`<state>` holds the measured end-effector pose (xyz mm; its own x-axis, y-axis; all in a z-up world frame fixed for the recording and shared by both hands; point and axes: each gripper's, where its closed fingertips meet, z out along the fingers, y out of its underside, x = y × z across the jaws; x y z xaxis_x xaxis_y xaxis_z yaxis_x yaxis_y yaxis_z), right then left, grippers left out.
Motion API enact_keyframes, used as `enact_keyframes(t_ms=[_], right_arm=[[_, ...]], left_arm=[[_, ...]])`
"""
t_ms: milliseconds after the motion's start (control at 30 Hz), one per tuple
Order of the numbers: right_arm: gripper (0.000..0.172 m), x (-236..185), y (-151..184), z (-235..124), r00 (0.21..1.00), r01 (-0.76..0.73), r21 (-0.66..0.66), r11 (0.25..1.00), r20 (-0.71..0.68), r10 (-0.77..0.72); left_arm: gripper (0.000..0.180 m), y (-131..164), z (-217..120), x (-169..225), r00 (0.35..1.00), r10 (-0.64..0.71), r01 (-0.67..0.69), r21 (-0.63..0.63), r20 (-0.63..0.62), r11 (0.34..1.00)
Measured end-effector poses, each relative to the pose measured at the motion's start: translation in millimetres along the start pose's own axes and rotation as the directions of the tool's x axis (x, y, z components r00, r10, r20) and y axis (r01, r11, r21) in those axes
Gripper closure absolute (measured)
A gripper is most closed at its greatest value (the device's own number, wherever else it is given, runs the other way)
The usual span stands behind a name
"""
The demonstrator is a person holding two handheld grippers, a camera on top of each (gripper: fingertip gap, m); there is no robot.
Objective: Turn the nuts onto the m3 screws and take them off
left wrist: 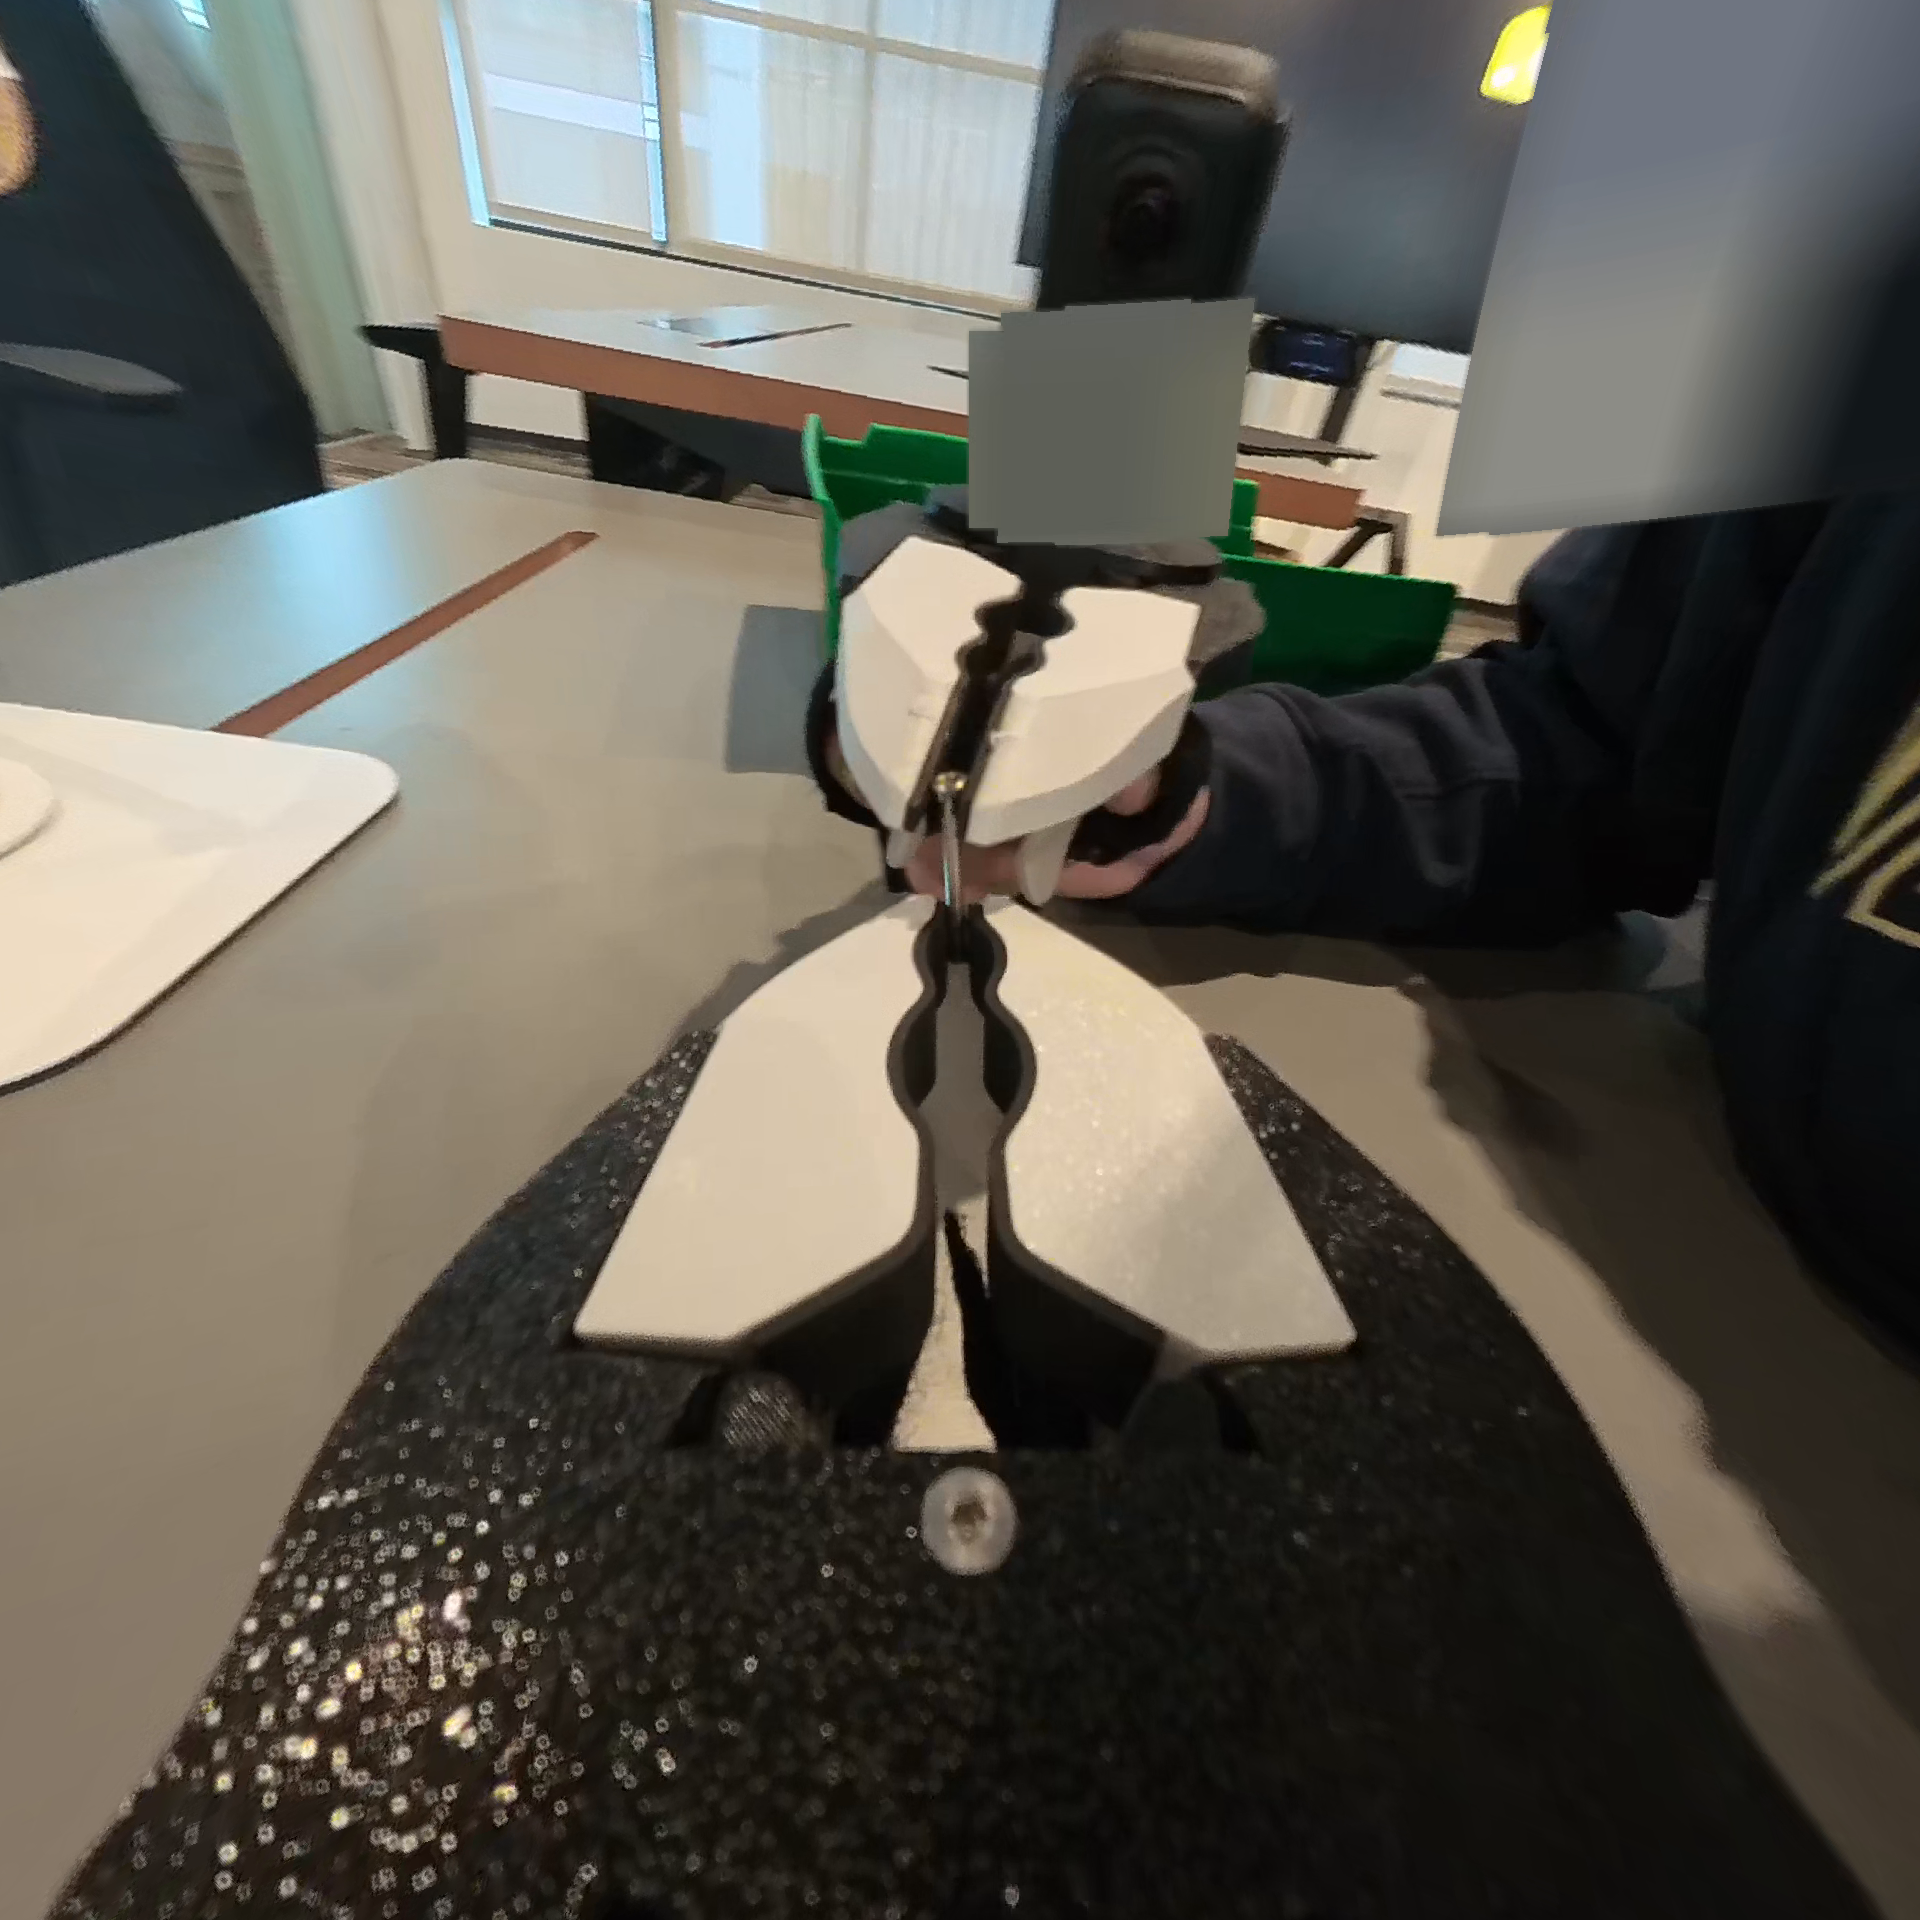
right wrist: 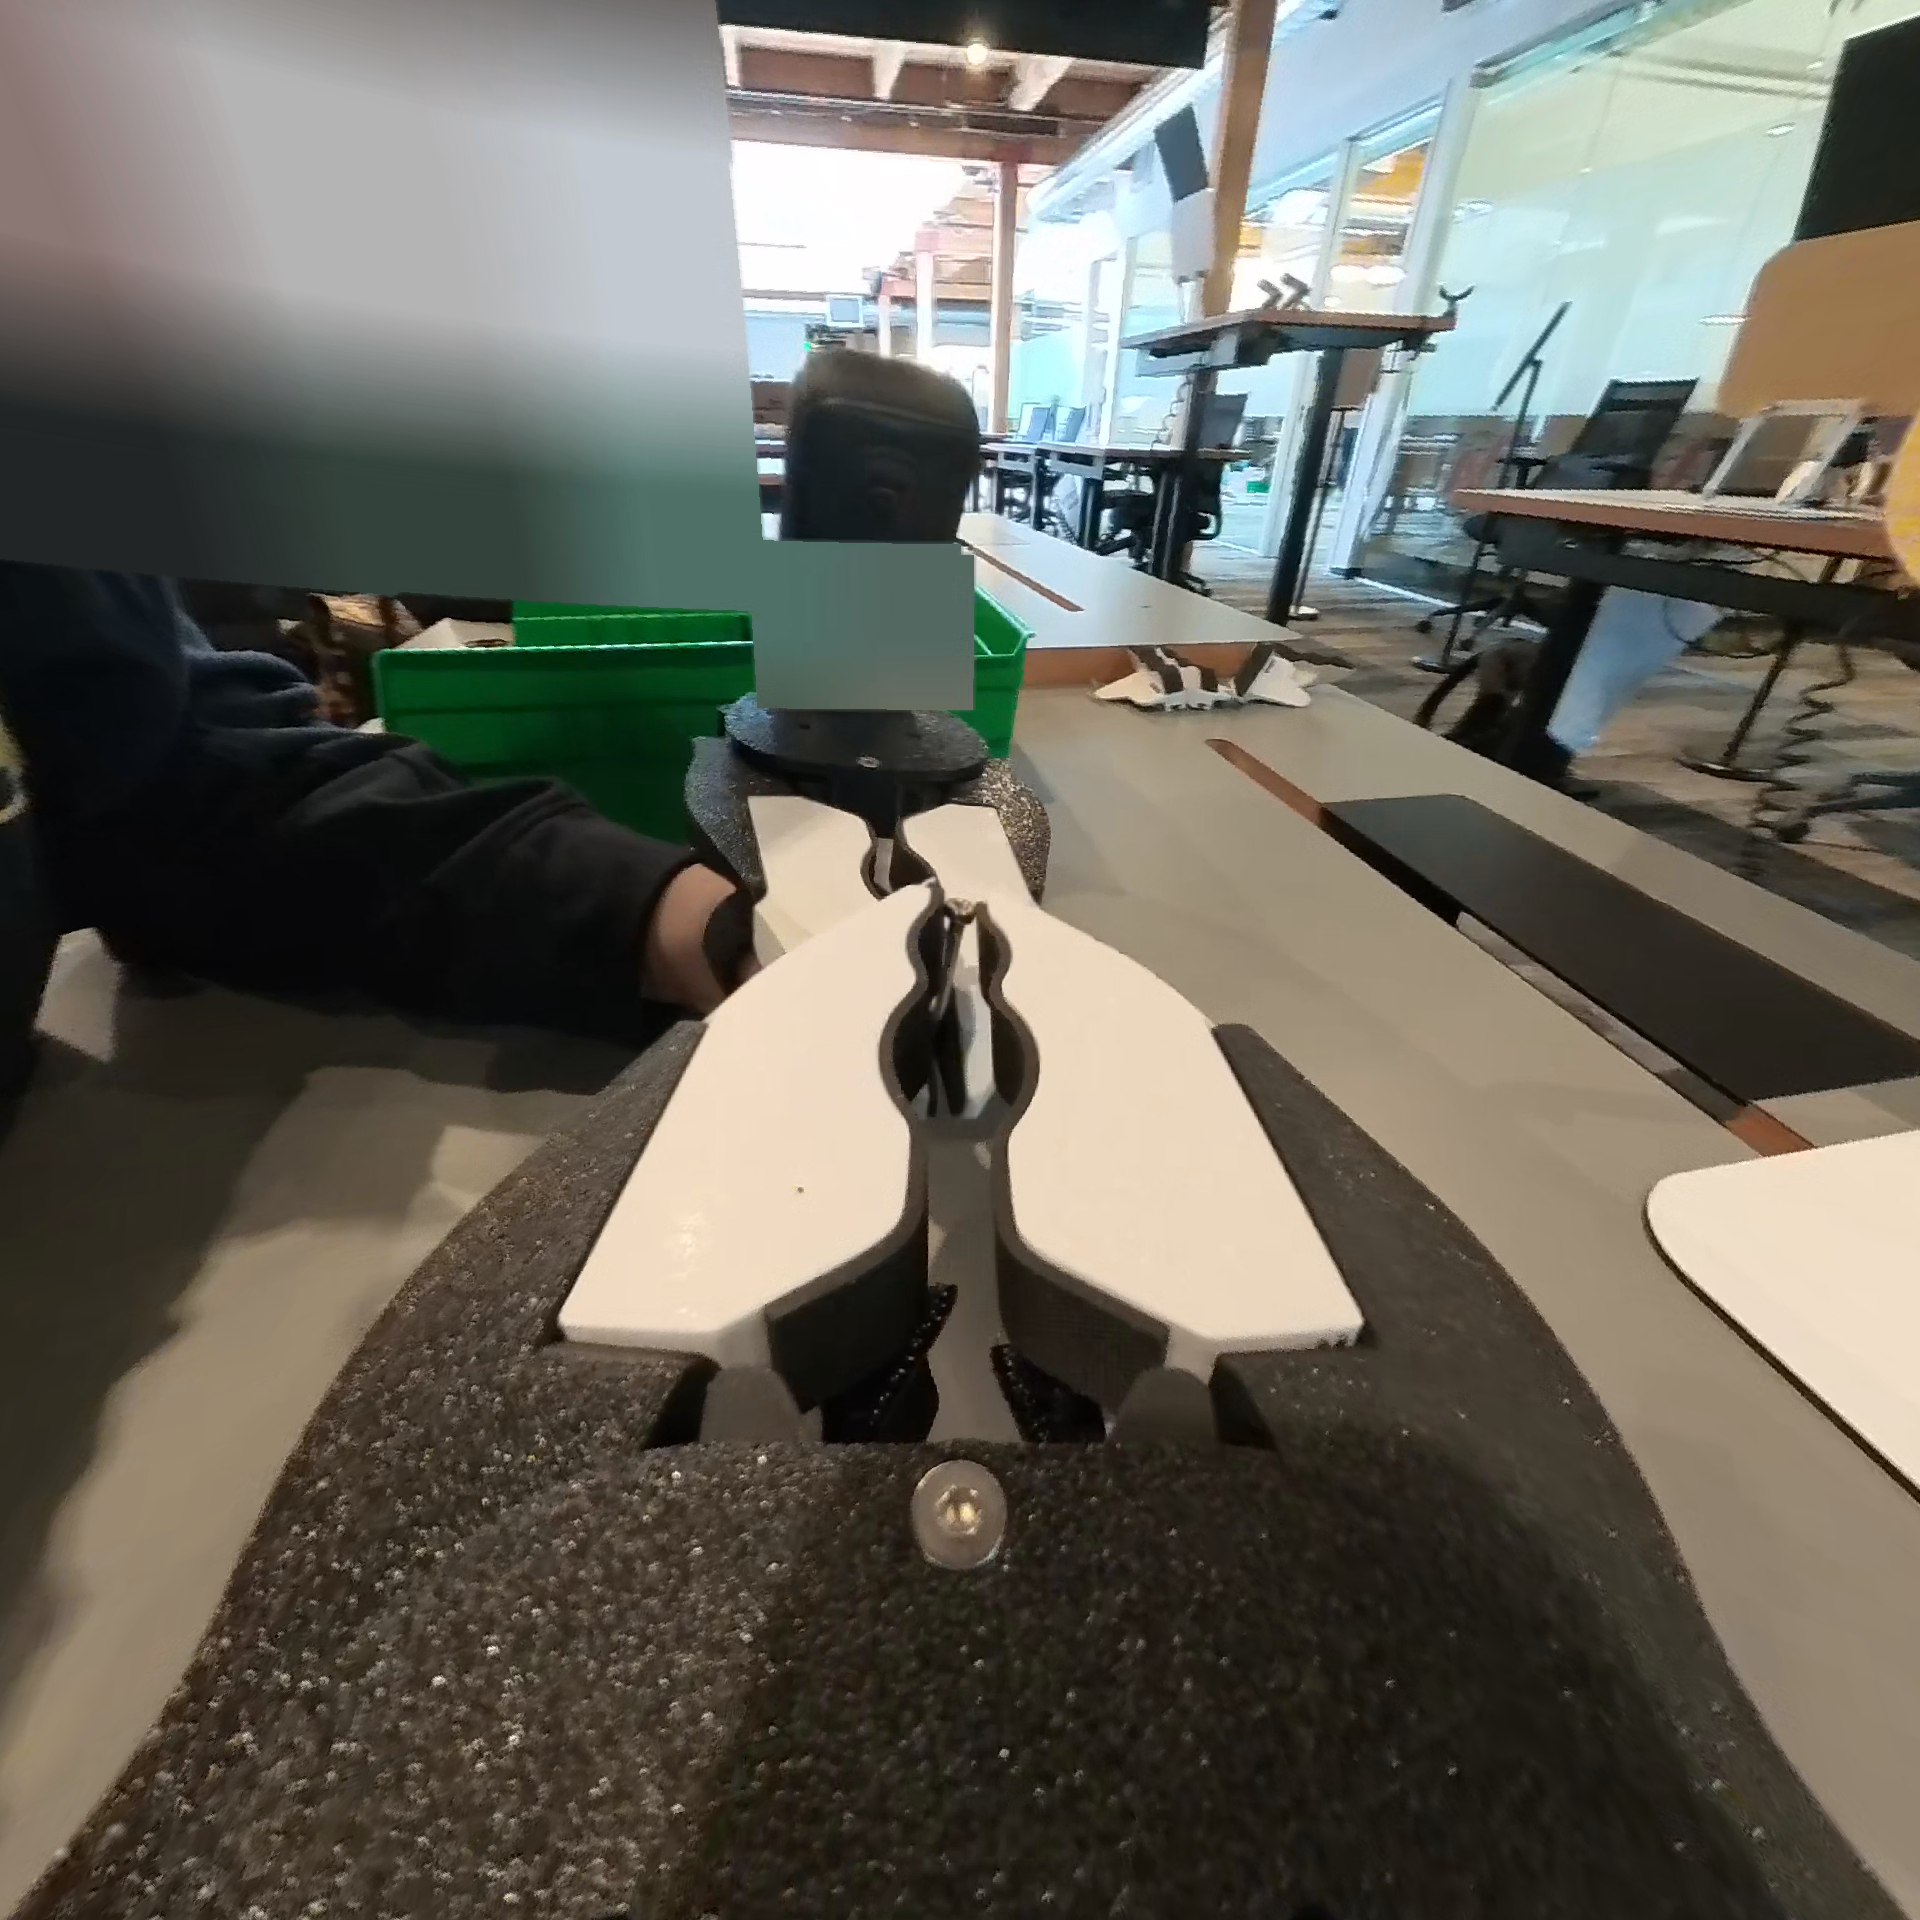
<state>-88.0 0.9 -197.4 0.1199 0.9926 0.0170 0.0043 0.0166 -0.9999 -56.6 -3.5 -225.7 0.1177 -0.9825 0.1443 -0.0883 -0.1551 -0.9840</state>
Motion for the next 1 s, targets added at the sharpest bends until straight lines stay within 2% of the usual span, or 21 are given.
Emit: enact_keyframes(t_ms=[167, 367, 467, 633, 733, 833, 1000], right_arm=[[0.165, -2.5, -0.3, -0.2, 1.000, 0.019, 0.006, 1.000, 0.009, -0.020], [0.145, -4.8, -9.7, -15.2, 0.994, -0.043, 0.112, 0.993, 0.102, 0.032], [0.138, 9.3, -2.9, -20.9, 1.000, -0.013, 0.120, 0.993, 0.017, 0.011], [0.138, 36.6, -7.2, -30.3, 0.986, 0.028, 0.182, 0.983, -0.165, 0.003], [0.142, 41.7, -7.2, -32.5, 0.979, 0.025, 0.185, 0.982, -0.204, 0.013], [0.144, 44.4, -5.5, -31.4, 0.970, 0.056, 0.162, 0.985, -0.243, -0.015], [0.145, 47.3, -6.7, -28.6, 0.950, 0.106, 0.148, 0.983, -0.308, -0.056]], left_arm=[[0.178, 0.1, 1.5, 0.7, 1.000, 0.021, -0.020, -0.010, 0.022, 1.000], [0.178, -2.2, -0.4, 8.2, 0.998, 0.001, 0.000, 0.013, -0.067, 1.000], [0.178, -5.1, -1.8, 9.4, 0.997, -0.005, 0.008, 0.042, -0.079, 0.999], [0.178, -14.6, -11.3, -1.9, 0.998, -0.039, 0.044, 0.126, -0.039, 0.991], [0.177, -19.6, -17.3, -11.4, 0.997, -0.074, 0.070, 0.174, 0.019, 0.982], [0.177, -21.0, -22.7, -26.5, 0.987, -0.094, 0.066, 0.205, 0.133, 0.976], [0.177, -17.3, -29.1, -38.5, 0.958, -0.047, 0.000, 0.164, 0.283, 0.986]])
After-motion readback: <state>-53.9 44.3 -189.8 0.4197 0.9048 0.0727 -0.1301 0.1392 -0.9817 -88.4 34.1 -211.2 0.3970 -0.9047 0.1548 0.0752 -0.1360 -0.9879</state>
